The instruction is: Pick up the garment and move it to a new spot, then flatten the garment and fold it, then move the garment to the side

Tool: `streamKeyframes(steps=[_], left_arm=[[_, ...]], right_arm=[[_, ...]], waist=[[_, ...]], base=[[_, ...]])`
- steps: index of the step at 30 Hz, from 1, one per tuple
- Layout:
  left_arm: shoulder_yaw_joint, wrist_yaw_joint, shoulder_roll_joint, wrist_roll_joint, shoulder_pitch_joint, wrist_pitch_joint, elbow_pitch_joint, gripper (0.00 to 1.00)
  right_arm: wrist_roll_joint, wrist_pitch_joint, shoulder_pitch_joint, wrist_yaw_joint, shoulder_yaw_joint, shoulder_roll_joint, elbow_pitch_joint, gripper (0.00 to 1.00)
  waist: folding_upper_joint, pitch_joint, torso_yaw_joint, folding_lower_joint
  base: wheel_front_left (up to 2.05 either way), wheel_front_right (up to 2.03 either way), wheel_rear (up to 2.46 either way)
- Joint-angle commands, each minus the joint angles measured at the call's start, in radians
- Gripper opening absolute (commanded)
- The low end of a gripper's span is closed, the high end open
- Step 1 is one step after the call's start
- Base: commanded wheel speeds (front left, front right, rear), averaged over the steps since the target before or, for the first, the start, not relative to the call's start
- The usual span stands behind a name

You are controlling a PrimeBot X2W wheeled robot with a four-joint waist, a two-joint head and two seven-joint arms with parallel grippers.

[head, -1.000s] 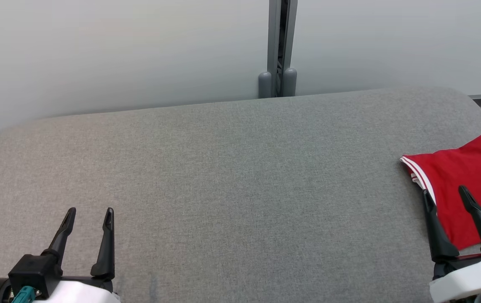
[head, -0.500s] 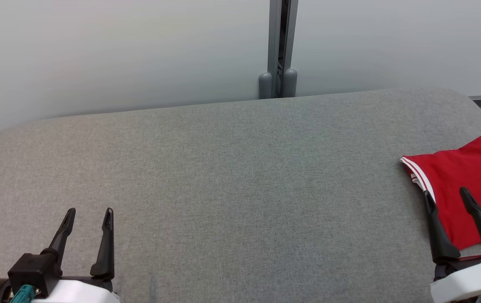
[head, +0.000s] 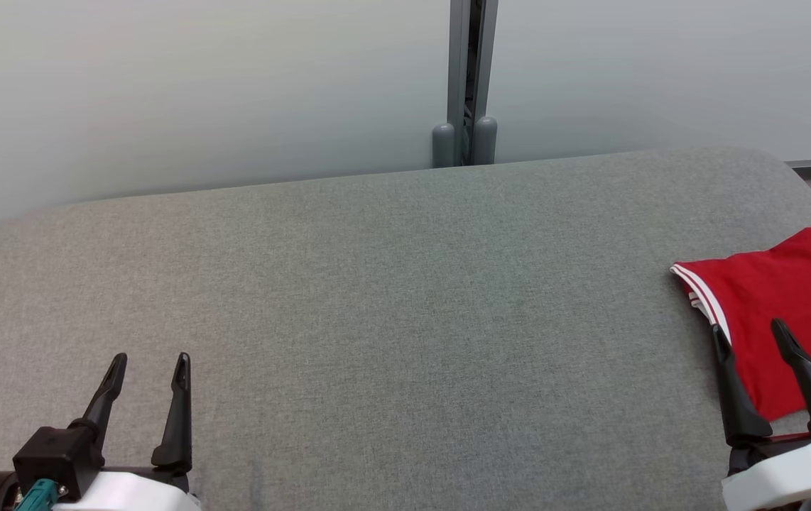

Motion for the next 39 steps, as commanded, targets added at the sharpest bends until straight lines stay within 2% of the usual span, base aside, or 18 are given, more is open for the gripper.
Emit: streamKeyframes(steps=[1,9,10,13,39], left_arm=[[0.000,0.005,0.005,-0.004,0.001,0.004,0.002,1.00],[-0.002,0.010,0.014,-0.001,-0.005,0.010,-0.002,1.00],[-0.004,0.004,0.006,-0.002,0.000,0.008,0.003,0.00],[-0.016,0.003,-0.017,-0.006,0.010,0.008,0.027,0.00],[0.017,-0.127,-0.121,-0.383,-0.065,-0.019,0.136,0.00]], right_arm=[[0.001,-0.008,0.007,-0.001,-0.004,-0.001,0.006,1.00],[0.010,-0.013,0.008,-0.001,0.002,0.003,0.011,1.00],[0.004,-0.006,0.001,0.000,0.006,0.004,0.013,0.00],[0.007,-0.002,0.006,0.000,0.010,0.014,0.042,0.00],[0.451,0.111,-0.087,0.000,-0.092,0.010,0.190,0.00]], waist=[[0.0000,-0.001,0.000,0.0000],[0.0000,0.002,0.005,0.0000],[0.0000,0.002,0.004,0.0000],[0.0000,0.002,0.004,0.0000],[0.0000,0.005,0.009,0.0000]], base=[[0.00,0.00,0.00],[0.00,0.00,0.00],[0.00,0.00,0.00],[0.00,0.00,0.00],[0.00,0.00,0.00]])
